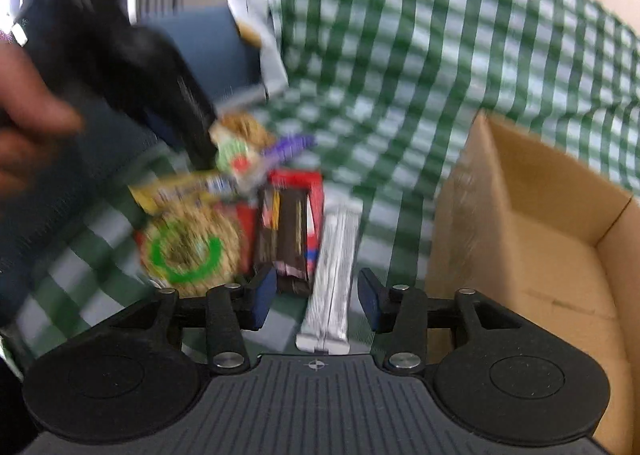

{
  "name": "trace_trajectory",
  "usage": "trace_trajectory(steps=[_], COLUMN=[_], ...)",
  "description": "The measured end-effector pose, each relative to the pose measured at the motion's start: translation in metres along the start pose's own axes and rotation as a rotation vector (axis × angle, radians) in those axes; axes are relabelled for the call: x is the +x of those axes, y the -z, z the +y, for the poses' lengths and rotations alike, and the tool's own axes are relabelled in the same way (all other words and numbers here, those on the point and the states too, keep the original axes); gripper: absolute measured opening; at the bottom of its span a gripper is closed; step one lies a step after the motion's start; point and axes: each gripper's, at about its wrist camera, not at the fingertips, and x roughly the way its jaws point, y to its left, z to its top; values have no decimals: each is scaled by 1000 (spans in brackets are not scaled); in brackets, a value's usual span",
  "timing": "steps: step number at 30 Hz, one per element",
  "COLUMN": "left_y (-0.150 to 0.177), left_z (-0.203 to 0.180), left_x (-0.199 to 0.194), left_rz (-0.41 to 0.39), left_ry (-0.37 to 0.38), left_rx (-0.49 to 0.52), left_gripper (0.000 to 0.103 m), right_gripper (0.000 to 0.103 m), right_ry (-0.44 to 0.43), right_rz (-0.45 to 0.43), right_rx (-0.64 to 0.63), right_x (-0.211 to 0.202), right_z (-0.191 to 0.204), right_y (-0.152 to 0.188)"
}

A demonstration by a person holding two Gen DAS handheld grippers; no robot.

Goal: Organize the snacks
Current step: 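Move both tools to the snack pile and lower onto the bars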

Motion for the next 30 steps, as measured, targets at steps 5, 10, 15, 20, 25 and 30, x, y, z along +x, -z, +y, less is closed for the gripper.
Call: trace_trajectory(steps=[5, 10, 15, 20, 25, 30], left_y=[2, 7, 11, 17, 25, 33], left_z=[3, 0, 5, 19, 36, 43], left_x=[18, 25, 26, 12, -8, -19], left_rz=[77, 105, 128, 115, 93, 93], left_ry=[3, -9, -15, 24, 93, 160], left_rx=[-18, 19, 14, -91, -207, -257], left_gripper=[62, 57, 18, 12, 12, 12], right_gripper=[62, 59, 33, 30, 29, 29], right_ry=[32, 8, -27, -49, -78, -126], right_rz=[68, 118, 120, 94, 72, 85], right_rx=[18, 63, 70, 65, 59, 75], right_x=[36, 56, 55, 40, 12, -14], right_z=[-3, -6, -10, -11, -12, -18], right_y=[9, 12, 11, 11, 8, 14])
